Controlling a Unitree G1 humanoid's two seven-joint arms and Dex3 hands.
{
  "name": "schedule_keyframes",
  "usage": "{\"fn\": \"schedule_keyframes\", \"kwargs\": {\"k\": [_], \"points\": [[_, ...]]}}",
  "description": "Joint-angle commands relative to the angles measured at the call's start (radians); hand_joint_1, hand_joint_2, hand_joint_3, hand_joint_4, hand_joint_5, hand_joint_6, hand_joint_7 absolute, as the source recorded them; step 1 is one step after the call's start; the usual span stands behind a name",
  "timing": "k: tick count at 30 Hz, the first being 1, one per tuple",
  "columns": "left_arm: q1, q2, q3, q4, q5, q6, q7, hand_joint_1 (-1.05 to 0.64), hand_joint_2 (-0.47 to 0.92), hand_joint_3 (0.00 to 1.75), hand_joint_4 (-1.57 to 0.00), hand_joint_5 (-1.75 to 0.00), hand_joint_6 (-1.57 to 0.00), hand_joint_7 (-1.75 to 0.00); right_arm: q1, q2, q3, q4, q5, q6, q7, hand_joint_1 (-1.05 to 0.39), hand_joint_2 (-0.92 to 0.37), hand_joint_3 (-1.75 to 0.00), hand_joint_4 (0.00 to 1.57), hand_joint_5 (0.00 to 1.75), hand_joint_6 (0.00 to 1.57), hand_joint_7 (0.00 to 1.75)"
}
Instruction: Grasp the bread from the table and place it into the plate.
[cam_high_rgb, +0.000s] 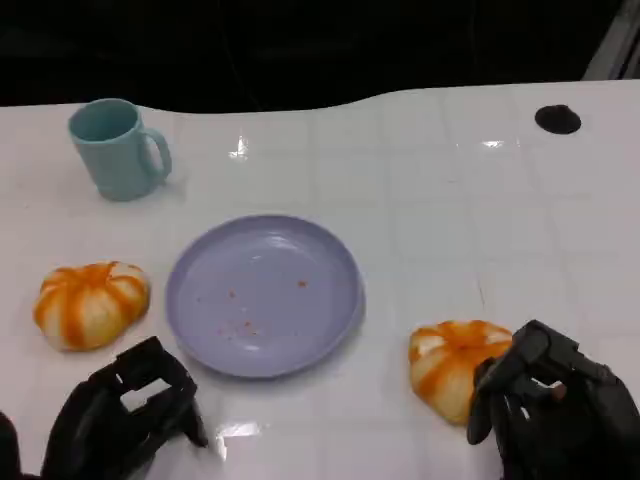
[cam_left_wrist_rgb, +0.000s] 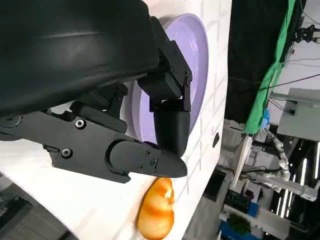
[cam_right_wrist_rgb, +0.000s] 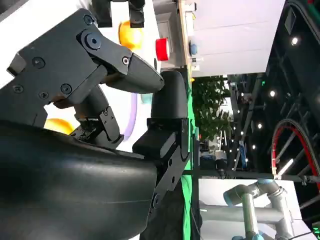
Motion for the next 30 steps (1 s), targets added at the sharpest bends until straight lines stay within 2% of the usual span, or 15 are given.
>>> {"fn": "schedule_keyframes", "kwargs": {"k": [1, 8, 12, 14, 16, 17, 19, 21, 22, 26, 30], "points": [[0.01, 0.014, 0.004, 0.012, 0.004, 0.008, 0.004, -0.51, 0.92, 0.16, -0.77, -1.7, -0.7, -1.42, -0.001, -0.008, -0.012, -0.003, 0.01, 0.002, 0.002, -0.31, -0.42, -1.2, 0.76, 1.75, 0.74, 1.39], [0.01, 0.009, 0.001, 0.008, 0.009, 0.006, 0.012, -0.51, 0.92, 0.16, -0.78, -1.7, -0.71, -1.41, -0.007, -0.009, -0.023, -0.007, 0.008, 0.002, -0.001, -0.33, -0.43, -1.16, 0.73, 1.75, 0.74, 1.37], [0.009, 0.006, 0.0, 0.008, 0.007, 0.004, 0.01, -0.52, 0.92, 0.16, -0.78, -1.7, -0.72, -1.42, -0.036, -0.024, -0.038, 0.037, -0.035, -0.101, 0.012, -0.33, -0.54, -0.91, 0.66, 1.65, 0.68, 1.23], [0.009, 0.006, 0.0, 0.005, 0.008, 0.007, 0.015, -0.52, 0.92, 0.16, -0.78, -1.7, -0.71, -1.42, -0.054, -0.039, -0.041, 0.06, -0.071, -0.155, 0.013, -0.34, -0.58, -0.8, 0.56, 1.5, 0.59, 1.13], [0.009, 0.005, 0.0, 0.003, 0.007, 0.005, 0.016, -0.52, 0.92, 0.15, -0.79, -1.7, -0.72, -1.42, -0.07, -0.062, -0.042, 0.075, -0.115, -0.198, 0.01, -0.34, -0.59, -0.77, 0.5, 1.4, 0.54, 1.06], [0.01, 0.006, 0.0, 0.003, 0.007, 0.002, 0.015, -0.52, 0.92, 0.15, -0.78, -1.69, -0.71, -1.41, -0.08, -0.078, -0.044, 0.078, -0.145, -0.22, 0.004, -0.36, -0.61, -0.73, 0.43, 1.28, 0.48, 0.98], [0.007, 0.007, 0.0, 0.011, 0.01, -0.007, 0.01, -0.52, 0.92, 0.17, -0.78, -1.69, -0.71, -1.41, -0.097, -0.103, -0.049, 0.088, -0.202, -0.253, -0.017, -0.4, -0.72, -0.54, 0.39, 1.13, 0.46, 0.86], [0.005, 0.008, 0.0, 0.016, 0.008, -0.01, 0.003, -0.51, 0.92, 0.18, -0.78, -1.69, -0.7, -1.41, -0.102, -0.128, -0.057, 0.079, -0.28, -0.269, -0.056, -0.44, -0.86, -0.26, 0.36, 0.96, 0.45, 0.72], [0.005, 0.008, 0.0, 0.017, 0.007, -0.011, 0.002, -0.5, 0.92, 0.19, -0.78, -1.69, -0.7, -1.41, -0.106, -0.148, -0.063, 0.072, -0.336, -0.285, -0.08, -0.46, -0.89, -0.2, 0.35, 0.92, 0.44, 0.68], [0.005, 0.009, 0.0, 0.012, 0.005, 0.004, 0.007, -0.51, 0.92, 0.18, -0.78, -1.69, -0.7, -1.4, -0.114, -0.213, -0.069, 0.034, -0.477, -0.297, -0.149, -0.49, -0.92, -0.11, 0.31, 0.54, 0.44, 0.29], [0.006, 0.01, 0.0, 0.01, 0.005, 0.006, 0.007, -0.51, 0.92, 0.17, -0.78, -1.69, -0.71, -1.4, -0.109, -0.275, -0.077, -0.04, -0.623, -0.246, -0.215, -0.54, -0.92, -0.09, 0.23, 0.42, 0.39, 0.17]]}}
